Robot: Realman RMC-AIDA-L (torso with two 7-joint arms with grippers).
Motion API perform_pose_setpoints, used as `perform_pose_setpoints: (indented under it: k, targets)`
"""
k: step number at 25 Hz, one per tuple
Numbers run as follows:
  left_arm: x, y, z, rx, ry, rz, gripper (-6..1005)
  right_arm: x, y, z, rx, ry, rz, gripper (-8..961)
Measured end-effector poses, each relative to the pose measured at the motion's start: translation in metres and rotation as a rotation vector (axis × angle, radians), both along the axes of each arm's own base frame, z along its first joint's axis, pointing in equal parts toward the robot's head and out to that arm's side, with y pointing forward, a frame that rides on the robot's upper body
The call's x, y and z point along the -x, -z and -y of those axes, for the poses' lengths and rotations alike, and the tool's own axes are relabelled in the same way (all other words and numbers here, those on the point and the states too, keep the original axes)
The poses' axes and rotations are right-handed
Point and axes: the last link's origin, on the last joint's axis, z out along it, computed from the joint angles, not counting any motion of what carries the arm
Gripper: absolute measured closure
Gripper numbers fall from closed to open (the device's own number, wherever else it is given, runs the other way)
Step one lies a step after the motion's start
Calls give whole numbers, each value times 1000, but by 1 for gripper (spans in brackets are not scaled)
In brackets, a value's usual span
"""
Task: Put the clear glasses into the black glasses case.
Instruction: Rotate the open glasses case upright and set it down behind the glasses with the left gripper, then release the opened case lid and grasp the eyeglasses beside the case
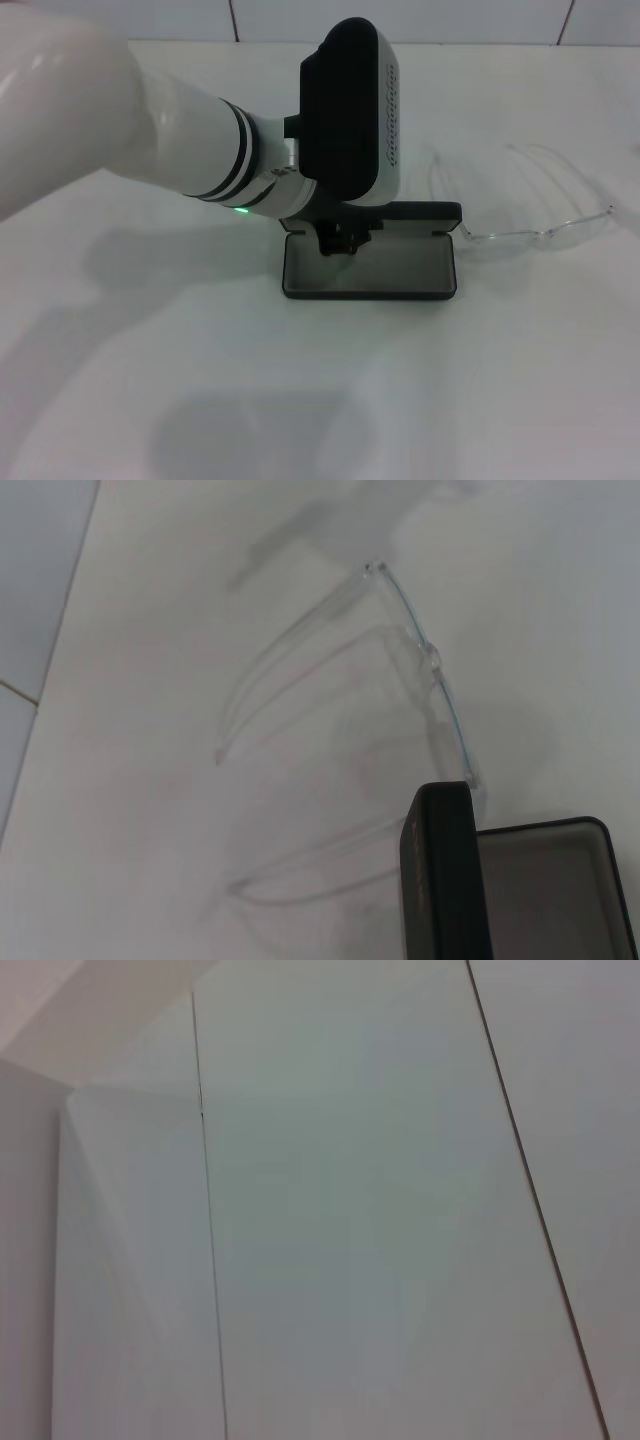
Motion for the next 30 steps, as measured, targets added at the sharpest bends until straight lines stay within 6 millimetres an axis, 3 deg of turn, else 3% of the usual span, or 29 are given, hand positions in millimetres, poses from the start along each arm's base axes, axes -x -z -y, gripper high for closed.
perform_pose_setpoints:
  k: [14, 22, 24, 27, 30]
  targets:
    - [2, 5, 2, -15, -41, 20, 721, 2, -2, 5, -1, -27, -10, 83]
    - [-3, 2, 4, -18, -48, 32, 511, 3, -3, 6, -6, -37, -13, 83]
    - [-8, -2, 4, -26, -46, 42, 511, 3, -2, 6, 4, -38, -7, 83]
    - [-13, -11, 6, -34, -47, 72, 512, 5, 1, -2, 94, -28, 44, 83]
    - [-26, -26, 12, -9, -68, 150, 512, 12, 6, -26, 333, 25, 181, 83]
